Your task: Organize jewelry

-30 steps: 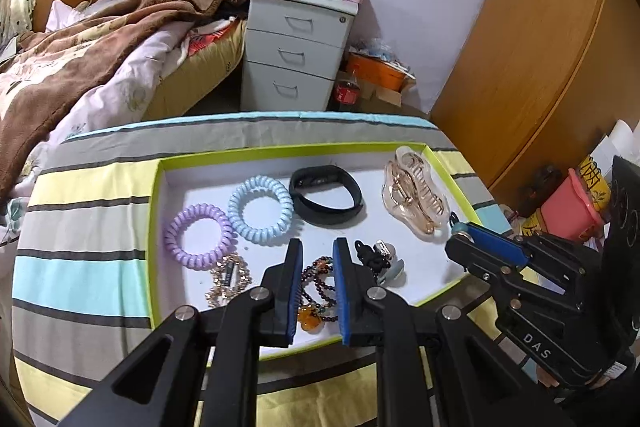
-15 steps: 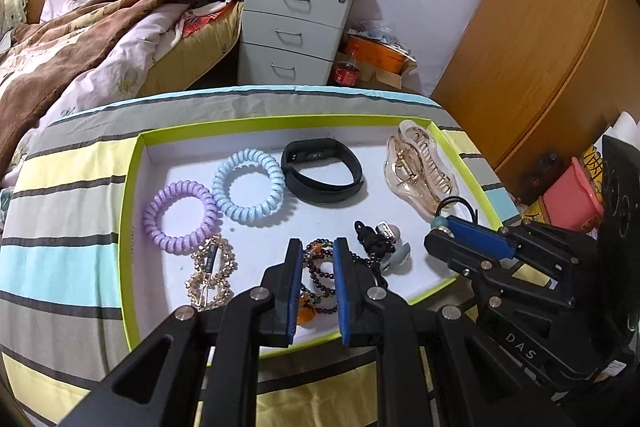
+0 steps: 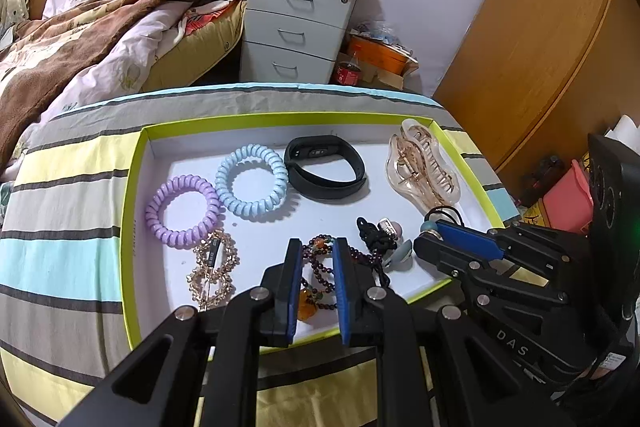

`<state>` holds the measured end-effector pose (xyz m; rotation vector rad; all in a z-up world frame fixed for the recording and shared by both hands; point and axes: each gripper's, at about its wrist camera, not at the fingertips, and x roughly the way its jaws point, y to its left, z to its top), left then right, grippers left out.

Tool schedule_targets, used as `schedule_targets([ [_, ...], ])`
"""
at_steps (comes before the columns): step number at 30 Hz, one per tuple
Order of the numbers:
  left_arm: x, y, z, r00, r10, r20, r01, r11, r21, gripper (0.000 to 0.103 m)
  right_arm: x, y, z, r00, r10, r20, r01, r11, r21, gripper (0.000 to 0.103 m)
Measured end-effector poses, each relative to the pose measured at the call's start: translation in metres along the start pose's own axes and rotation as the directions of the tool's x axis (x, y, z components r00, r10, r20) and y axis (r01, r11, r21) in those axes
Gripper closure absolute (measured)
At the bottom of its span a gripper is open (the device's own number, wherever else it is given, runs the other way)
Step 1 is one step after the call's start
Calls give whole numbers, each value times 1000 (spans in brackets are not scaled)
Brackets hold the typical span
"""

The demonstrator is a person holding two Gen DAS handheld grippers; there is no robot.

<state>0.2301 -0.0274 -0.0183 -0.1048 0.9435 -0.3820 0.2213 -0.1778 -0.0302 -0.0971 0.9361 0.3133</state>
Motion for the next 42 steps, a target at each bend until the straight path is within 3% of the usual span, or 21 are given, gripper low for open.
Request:
schedule_targets([
  [17,-15,-6,-3,1000,20,16,-20,1000,-7,85,-16,0,-2,999,-31,33,29,999,34,81],
  [28,-49,-20,-22,993,102,66,-102,995,-8,64,-61,6,-18,992,-49,113,39,995,88,78],
  [38,-76,-27,-46,974,208,89,-207,978,-22,55,-94,20,-41,982,-79,170,59,991,120,77],
  [39,-77,-29,-48,972,219,90,-218,976,-22,55,-97,20,-44,981,-79,177,57,990,126,75],
  [42,-82,-32,-57,964,245,107,-245,969,-19,55,-104,22,-51,979,-81,189,55,989,138,53],
])
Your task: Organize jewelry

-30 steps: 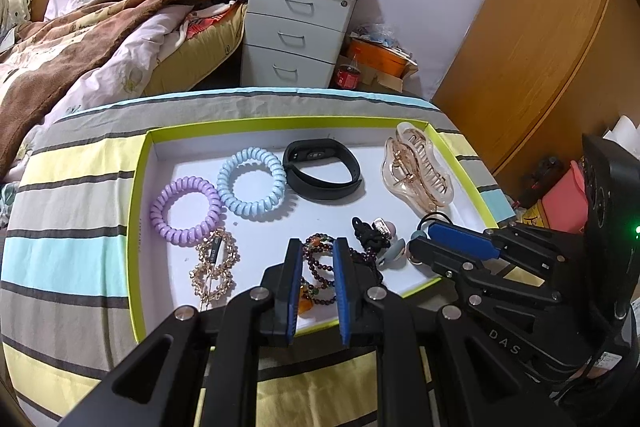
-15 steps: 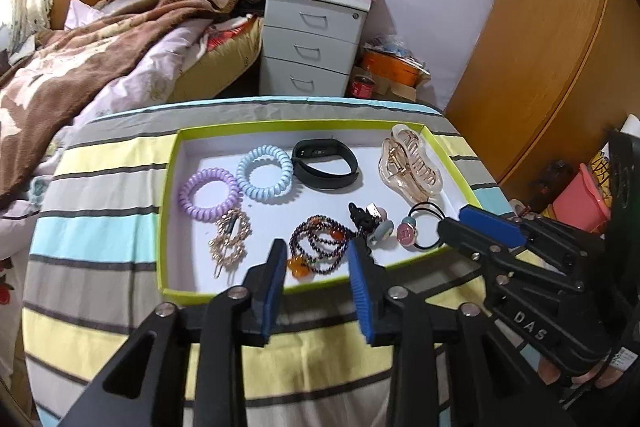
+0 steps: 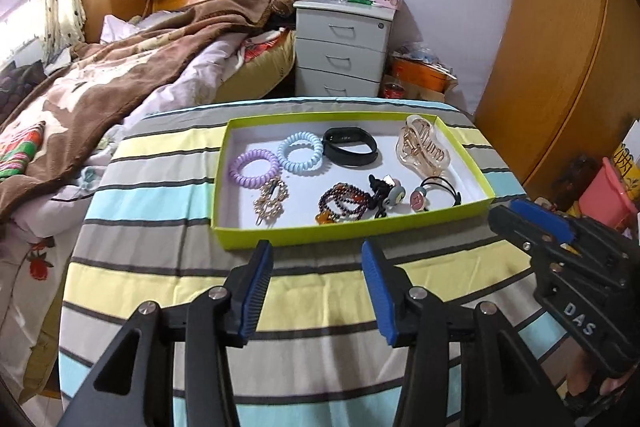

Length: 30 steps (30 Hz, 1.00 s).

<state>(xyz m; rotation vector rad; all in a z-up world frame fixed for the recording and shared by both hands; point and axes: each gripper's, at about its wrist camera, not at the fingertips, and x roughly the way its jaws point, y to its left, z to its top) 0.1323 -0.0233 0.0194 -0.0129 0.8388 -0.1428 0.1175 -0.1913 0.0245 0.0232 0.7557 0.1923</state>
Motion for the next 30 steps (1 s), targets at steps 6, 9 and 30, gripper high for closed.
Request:
schedule_targets([
  [6,-9,-2,-14,999,45,22,-45,999,-6,55,-10,4,-10,1000,-20,15,20,1000,4,53],
  [9,-11,-3,-16,998,53,24,-53,999,-10,55,-12,5,-12,1000,-27,12,27,1000,8,53],
  [30,-10,-6,-26,999,42,-4,-42,999,-28,51,-14,7,-17,998,-55,20,54,998,19,53],
])
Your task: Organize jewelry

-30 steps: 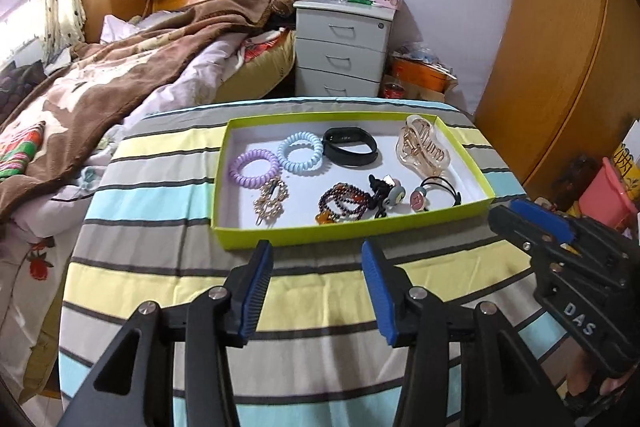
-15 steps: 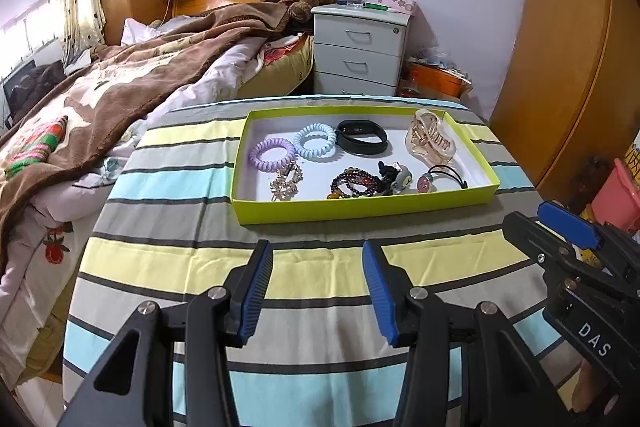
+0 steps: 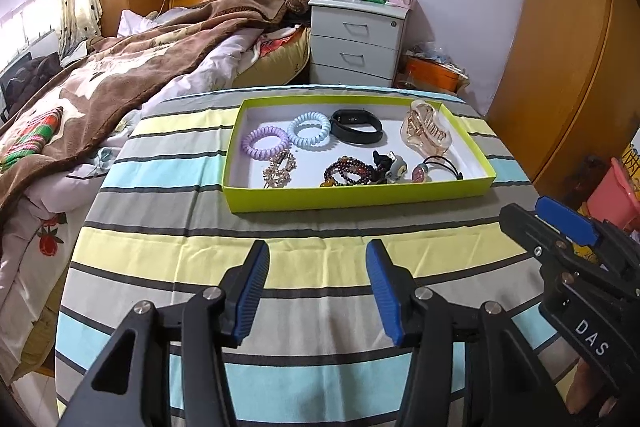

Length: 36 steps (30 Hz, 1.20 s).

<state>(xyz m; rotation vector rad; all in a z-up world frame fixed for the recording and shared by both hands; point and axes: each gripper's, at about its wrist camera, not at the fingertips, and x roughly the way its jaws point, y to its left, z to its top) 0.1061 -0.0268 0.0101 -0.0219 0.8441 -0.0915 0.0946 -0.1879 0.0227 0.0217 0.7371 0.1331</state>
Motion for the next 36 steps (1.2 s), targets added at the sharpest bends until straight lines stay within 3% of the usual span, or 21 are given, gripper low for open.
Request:
schedule_targets([
  [36,-4,5,0,999,31,6,-31,999,-21,51,-2,2,-2,1000,7,2,-7,1000,-1,53],
])
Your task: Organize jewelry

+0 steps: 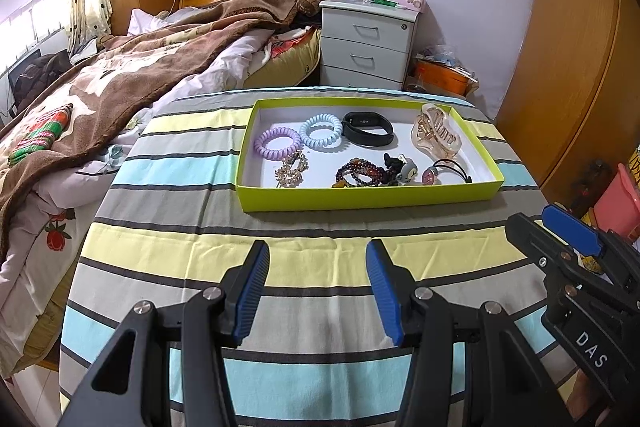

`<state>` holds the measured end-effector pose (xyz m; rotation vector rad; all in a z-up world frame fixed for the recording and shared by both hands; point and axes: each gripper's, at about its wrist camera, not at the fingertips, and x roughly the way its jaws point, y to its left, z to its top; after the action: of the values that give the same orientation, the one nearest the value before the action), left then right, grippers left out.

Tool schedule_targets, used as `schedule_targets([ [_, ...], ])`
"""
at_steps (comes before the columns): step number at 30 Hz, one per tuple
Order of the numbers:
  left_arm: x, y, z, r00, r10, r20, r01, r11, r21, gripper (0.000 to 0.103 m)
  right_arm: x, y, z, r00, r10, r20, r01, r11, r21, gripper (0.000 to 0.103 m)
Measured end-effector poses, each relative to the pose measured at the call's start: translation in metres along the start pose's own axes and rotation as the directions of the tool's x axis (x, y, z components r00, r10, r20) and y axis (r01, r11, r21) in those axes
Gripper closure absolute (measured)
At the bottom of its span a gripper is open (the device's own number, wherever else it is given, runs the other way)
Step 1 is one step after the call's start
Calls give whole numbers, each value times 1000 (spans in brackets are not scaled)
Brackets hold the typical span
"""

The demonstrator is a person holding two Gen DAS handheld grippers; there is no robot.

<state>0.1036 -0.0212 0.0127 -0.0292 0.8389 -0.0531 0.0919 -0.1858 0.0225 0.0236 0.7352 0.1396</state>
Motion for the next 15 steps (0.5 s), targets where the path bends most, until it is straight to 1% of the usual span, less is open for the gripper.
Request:
schedule_targets([
  [15,3,2,0,1000,11,-9,-11,1000,-12,51,-1,-1,0,1000,1,1,-1,1000,3,53],
])
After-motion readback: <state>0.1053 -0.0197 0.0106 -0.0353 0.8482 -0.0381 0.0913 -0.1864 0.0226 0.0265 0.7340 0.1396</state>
